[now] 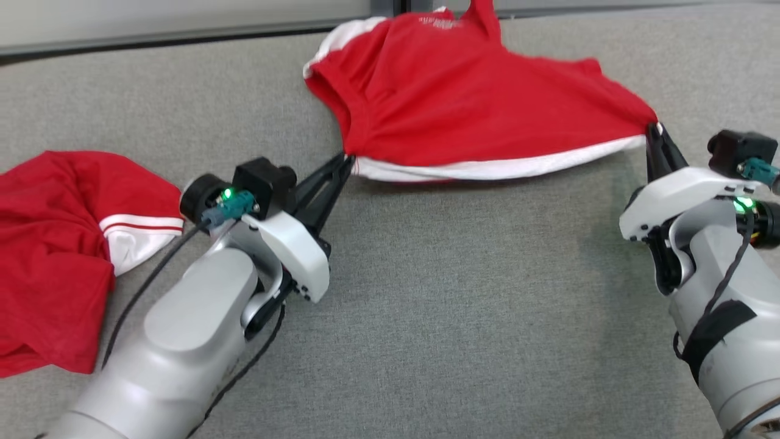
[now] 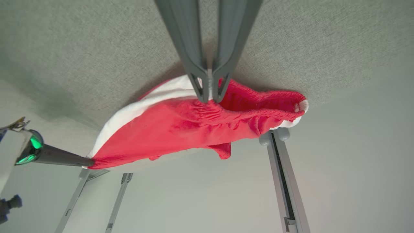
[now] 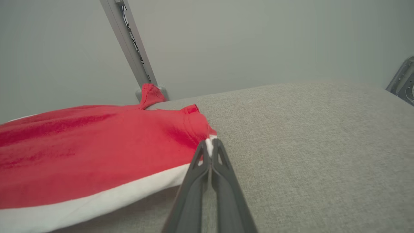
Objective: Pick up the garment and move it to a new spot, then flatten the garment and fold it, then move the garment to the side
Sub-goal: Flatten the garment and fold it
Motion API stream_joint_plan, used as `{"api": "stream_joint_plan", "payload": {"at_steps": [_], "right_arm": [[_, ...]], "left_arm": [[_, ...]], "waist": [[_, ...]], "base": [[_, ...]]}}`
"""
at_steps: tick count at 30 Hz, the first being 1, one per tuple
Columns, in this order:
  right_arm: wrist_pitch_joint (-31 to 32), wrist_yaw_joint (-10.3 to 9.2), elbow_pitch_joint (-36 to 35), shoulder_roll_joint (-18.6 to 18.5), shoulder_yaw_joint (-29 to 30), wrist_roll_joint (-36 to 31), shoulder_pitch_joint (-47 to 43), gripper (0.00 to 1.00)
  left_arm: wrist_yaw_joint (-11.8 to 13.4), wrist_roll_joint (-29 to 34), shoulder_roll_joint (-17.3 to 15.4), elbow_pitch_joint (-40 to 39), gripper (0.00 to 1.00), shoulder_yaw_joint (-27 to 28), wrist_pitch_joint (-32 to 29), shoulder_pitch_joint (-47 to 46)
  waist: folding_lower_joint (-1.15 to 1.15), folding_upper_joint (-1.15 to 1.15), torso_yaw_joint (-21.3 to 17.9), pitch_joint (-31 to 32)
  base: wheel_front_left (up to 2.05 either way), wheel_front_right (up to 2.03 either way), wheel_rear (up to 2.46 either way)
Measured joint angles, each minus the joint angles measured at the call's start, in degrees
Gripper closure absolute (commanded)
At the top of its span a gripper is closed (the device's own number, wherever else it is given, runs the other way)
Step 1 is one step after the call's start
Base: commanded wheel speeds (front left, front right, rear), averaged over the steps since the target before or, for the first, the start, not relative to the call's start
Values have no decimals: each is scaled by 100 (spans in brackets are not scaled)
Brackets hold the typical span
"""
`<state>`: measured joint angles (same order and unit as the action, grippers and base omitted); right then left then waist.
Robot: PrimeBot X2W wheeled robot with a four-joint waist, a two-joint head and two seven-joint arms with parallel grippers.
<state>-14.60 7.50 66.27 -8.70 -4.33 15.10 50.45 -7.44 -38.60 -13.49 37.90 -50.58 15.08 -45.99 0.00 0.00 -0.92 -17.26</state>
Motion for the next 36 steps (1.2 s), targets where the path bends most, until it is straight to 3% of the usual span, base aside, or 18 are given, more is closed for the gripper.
{"api": "stream_joint_plan", "payload": {"at_steps": [16,23,36], "right_arm": [[716,0,-41,-489,-1011,875,-1093,100],[1298,1,-571,-870,-1585,1471,-1714,100],[2329,7,-2054,-1959,-2260,2551,-2827,100]], "left_arm": [[-1,343,123,-224,100,-1,0,1193],[-1,372,121,-443,100,-98,0,1697],[-4,374,-8,-912,100,-266,0,2442]], "waist": [[0,0,-66,1022],[0,0,-80,1386],[0,0,-153,1743]], "base": [[0,0,0],[0,0,0],[0,0,0]]}}
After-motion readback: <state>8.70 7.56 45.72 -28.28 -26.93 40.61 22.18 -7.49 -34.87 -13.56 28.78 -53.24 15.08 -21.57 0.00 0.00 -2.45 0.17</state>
